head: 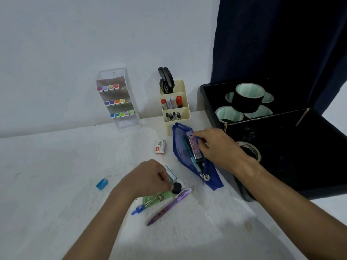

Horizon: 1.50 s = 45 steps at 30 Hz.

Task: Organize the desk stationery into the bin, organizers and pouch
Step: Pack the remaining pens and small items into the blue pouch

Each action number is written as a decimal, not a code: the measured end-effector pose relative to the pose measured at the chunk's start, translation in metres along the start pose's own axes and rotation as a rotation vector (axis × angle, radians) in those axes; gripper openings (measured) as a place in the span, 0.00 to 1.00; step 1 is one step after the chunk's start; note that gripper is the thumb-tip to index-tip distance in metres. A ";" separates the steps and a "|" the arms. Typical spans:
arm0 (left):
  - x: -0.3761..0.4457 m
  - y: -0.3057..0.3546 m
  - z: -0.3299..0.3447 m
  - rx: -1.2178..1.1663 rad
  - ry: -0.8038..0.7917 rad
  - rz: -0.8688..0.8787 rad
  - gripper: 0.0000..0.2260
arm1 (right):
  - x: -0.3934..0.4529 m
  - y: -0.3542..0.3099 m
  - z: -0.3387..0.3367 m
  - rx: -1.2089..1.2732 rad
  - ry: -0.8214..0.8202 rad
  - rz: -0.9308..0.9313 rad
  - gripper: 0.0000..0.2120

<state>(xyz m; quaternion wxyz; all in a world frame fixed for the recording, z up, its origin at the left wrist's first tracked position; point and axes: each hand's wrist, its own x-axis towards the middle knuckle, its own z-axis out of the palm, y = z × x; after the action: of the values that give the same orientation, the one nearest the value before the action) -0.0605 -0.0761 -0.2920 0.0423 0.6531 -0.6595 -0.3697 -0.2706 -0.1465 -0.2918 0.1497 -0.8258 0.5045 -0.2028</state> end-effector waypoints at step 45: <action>0.079 0.055 0.003 -0.007 0.421 -0.107 0.12 | 0.003 0.003 0.003 -0.031 0.082 -0.056 0.13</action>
<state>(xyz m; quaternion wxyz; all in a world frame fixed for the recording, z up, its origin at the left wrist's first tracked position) -0.1187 -0.1523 -0.2981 0.1618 0.7497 -0.5994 -0.2290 -0.2703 -0.1500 -0.2953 0.1102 -0.8327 0.4901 -0.2329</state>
